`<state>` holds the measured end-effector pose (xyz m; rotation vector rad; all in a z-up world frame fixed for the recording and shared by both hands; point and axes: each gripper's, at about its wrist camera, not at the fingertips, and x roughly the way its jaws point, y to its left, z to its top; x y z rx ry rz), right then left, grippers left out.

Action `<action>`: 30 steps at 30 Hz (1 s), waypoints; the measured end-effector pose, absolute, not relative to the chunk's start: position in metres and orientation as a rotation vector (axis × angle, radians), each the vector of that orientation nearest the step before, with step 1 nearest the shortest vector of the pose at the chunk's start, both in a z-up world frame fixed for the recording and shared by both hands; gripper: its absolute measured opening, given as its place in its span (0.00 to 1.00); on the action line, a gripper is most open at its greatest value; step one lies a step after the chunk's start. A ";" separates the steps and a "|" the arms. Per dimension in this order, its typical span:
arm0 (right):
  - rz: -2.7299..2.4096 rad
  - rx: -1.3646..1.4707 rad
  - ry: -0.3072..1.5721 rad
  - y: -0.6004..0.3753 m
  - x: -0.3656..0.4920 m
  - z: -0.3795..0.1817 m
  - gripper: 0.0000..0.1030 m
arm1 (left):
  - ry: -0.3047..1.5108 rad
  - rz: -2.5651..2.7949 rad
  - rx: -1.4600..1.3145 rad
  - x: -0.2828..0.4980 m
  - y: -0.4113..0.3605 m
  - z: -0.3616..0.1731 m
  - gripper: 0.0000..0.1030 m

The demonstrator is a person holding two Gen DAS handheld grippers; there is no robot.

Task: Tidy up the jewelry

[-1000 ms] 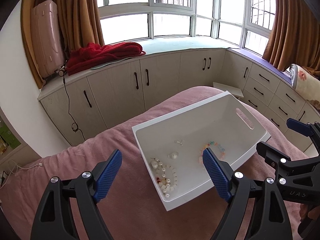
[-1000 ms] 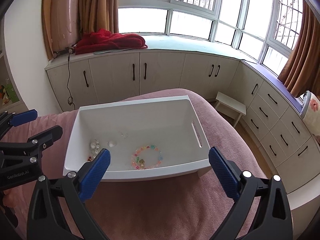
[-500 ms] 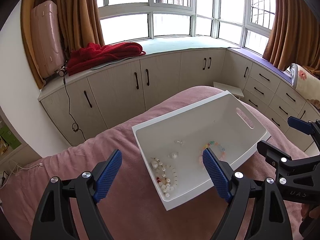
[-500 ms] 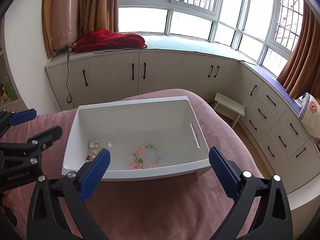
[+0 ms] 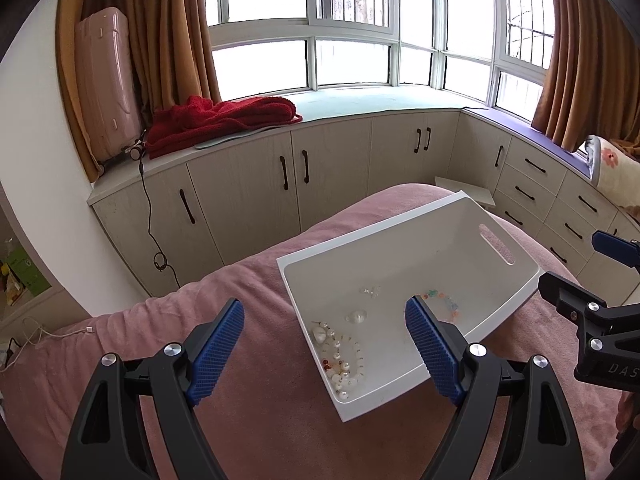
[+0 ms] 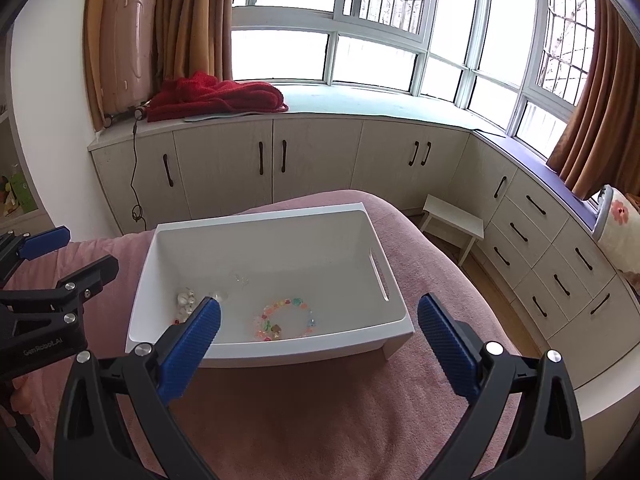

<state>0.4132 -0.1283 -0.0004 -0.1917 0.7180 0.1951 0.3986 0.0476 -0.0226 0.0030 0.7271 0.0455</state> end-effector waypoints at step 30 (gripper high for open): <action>0.204 -0.183 0.673 -0.130 0.403 0.000 0.95 | 0.703 0.059 0.022 0.393 0.043 -0.020 0.82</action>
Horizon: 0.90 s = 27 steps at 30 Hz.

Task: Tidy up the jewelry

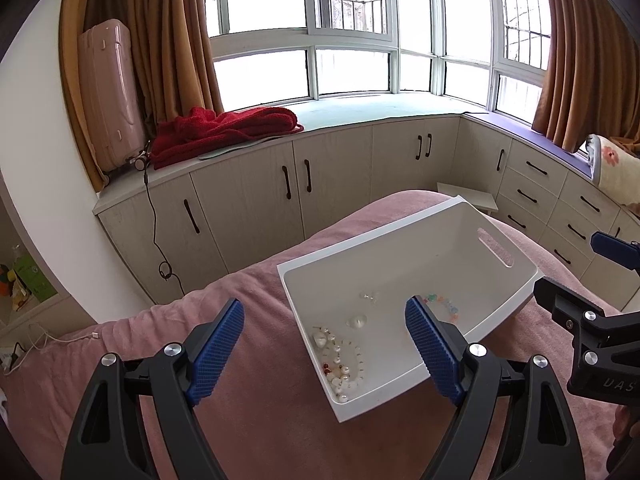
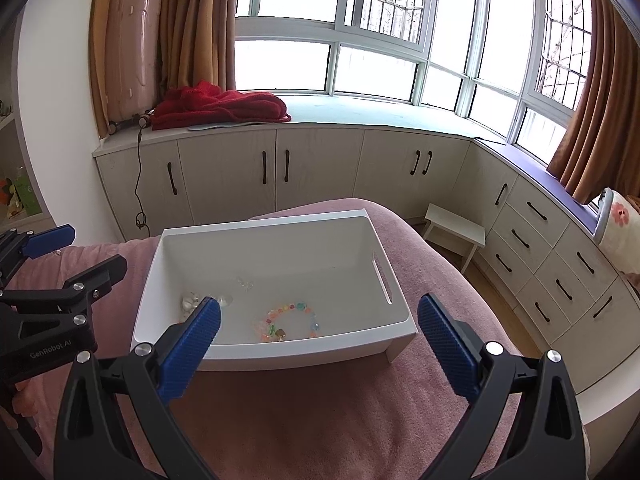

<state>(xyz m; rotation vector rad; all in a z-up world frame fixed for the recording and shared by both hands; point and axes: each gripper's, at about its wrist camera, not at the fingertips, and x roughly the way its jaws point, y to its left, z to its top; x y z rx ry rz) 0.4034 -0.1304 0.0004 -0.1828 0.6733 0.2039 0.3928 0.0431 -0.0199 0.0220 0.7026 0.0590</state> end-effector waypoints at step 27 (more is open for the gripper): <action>0.207 -0.181 0.656 -0.131 0.403 0.004 0.95 | 0.691 0.043 0.001 0.390 0.042 -0.022 0.82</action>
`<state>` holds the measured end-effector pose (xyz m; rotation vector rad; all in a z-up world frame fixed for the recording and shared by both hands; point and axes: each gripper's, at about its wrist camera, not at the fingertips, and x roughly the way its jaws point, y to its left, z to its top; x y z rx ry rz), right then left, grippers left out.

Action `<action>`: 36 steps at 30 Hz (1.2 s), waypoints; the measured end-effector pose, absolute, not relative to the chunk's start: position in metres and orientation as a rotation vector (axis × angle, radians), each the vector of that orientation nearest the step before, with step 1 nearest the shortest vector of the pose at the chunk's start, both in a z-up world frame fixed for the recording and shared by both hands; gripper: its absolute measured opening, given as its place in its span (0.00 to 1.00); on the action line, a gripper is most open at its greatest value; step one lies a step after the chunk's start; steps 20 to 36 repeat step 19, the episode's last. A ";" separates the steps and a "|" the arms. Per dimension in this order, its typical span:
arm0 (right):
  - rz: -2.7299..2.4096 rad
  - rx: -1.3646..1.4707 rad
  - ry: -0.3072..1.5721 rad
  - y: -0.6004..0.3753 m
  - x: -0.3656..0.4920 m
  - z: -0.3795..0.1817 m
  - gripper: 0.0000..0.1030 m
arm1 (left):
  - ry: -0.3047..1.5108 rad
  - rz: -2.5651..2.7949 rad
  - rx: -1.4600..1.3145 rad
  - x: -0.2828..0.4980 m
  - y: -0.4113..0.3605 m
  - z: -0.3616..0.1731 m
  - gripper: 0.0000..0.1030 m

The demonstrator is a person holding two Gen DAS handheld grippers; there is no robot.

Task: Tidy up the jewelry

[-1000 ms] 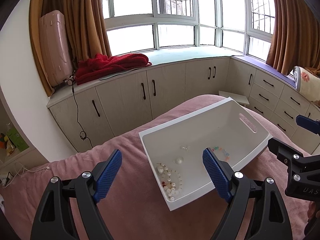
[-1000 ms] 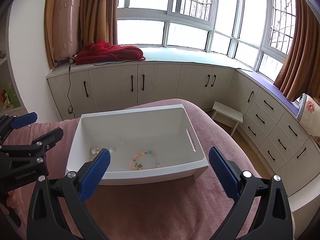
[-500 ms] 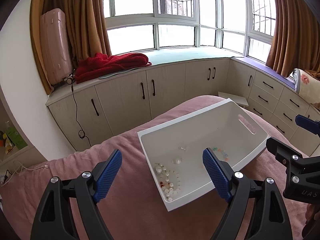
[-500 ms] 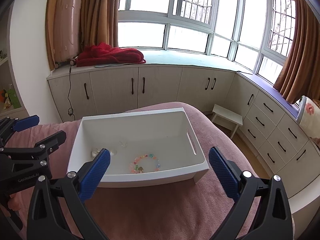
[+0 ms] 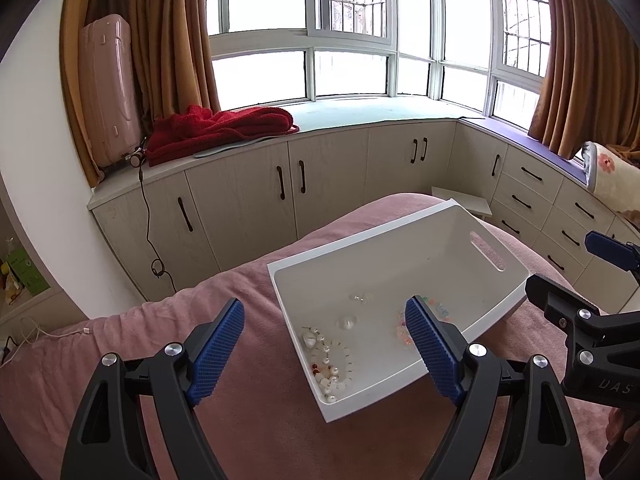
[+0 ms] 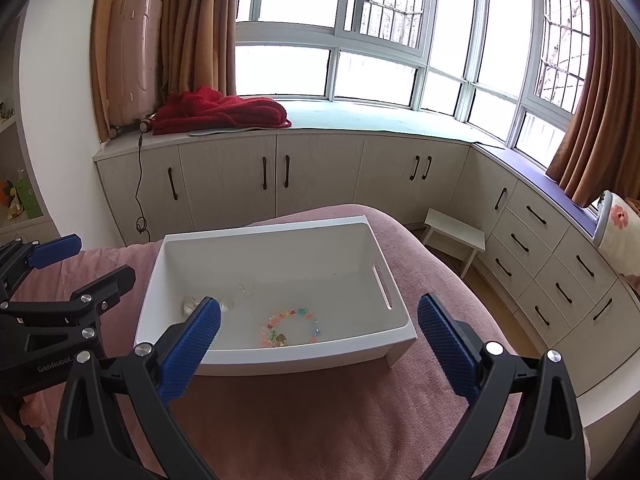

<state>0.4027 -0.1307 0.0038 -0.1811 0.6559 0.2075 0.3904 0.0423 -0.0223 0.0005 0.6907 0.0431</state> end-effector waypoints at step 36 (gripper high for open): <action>0.219 -0.181 0.637 -0.132 0.399 0.006 0.95 | 0.709 0.045 -0.012 0.392 0.042 -0.025 0.82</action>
